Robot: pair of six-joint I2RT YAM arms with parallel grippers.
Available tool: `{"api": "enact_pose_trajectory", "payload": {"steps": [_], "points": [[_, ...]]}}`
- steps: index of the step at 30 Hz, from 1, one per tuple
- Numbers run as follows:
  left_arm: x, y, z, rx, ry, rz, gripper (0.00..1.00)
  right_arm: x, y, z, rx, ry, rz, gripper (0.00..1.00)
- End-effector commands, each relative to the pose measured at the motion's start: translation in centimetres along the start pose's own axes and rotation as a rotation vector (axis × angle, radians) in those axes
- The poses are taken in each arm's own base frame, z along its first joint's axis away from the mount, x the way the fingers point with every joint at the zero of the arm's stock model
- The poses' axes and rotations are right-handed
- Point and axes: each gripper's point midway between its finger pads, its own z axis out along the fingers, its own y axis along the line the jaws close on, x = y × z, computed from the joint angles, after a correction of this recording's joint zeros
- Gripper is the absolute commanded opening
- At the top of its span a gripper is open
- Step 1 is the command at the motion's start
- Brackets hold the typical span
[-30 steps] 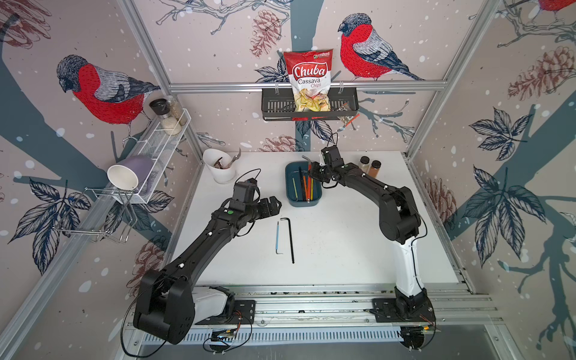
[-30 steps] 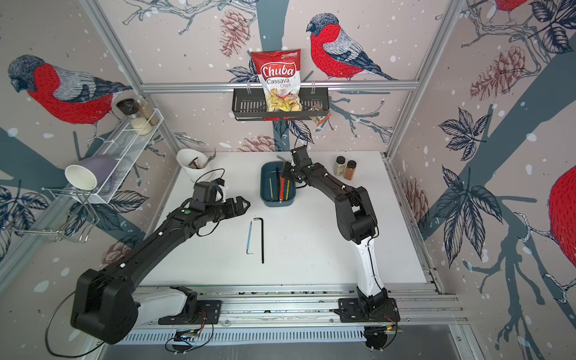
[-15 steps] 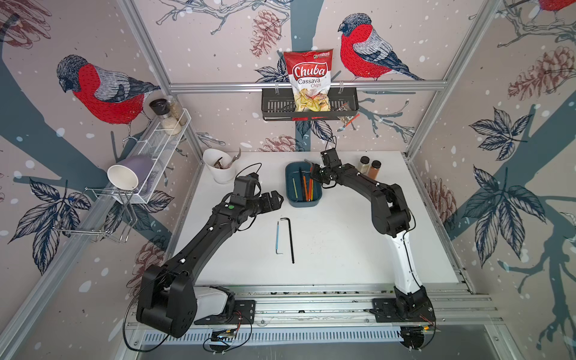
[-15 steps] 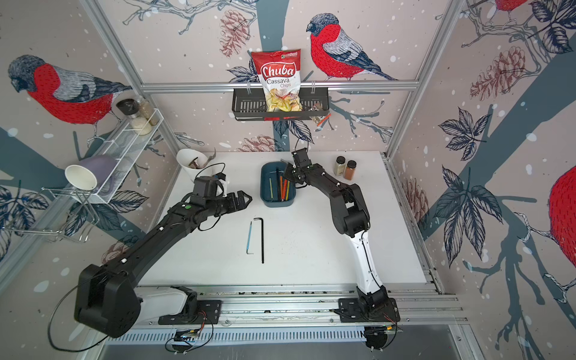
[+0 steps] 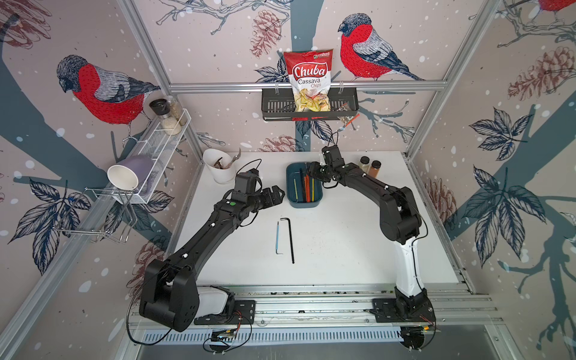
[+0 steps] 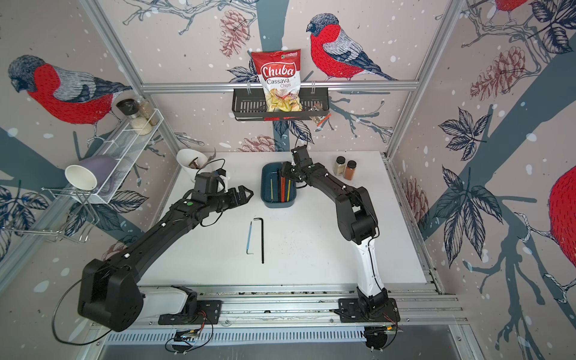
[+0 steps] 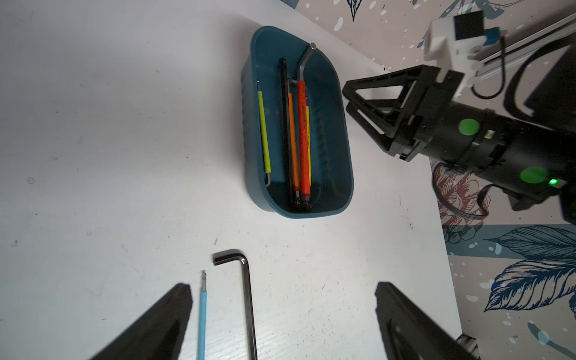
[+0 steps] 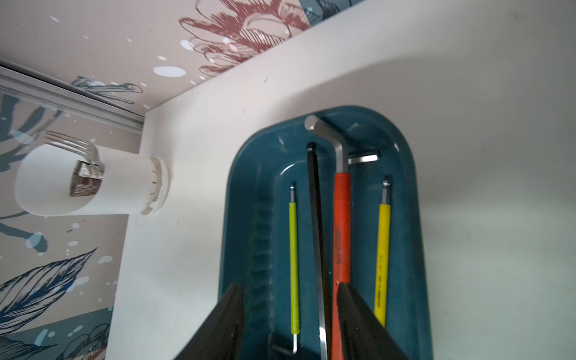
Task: Put the hex key on the desktop into the storage box
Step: Place the Allen key in the storage box, then pick up the Allen key from the center of the board.
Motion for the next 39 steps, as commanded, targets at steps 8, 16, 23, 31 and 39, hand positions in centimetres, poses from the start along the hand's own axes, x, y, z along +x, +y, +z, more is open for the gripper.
{"api": "enact_pose_trajectory", "payload": {"steps": [8,16,23,31,39], "points": [[0.5,-0.1,1.2,0.028,-0.031,0.011,0.95,4.2,5.9,-8.3,0.037,-0.098,-0.161,0.56],[0.8,1.0,0.3,-0.085,-0.145,0.074,0.95,11.1,5.9,-12.3,0.036,-0.126,-0.169,0.56],[1.5,2.6,-1.6,-0.16,-0.166,0.06,0.96,16.9,4.6,-12.4,0.09,-0.036,-0.206,0.56],[3.7,3.1,-2.0,-0.161,-0.082,0.023,0.96,22.8,6.0,-8.7,0.096,0.119,-0.199,0.54],[4.8,4.4,-2.4,-0.215,-0.032,-0.003,0.96,27.3,6.0,-4.7,0.174,0.26,-0.235,0.52]]}}
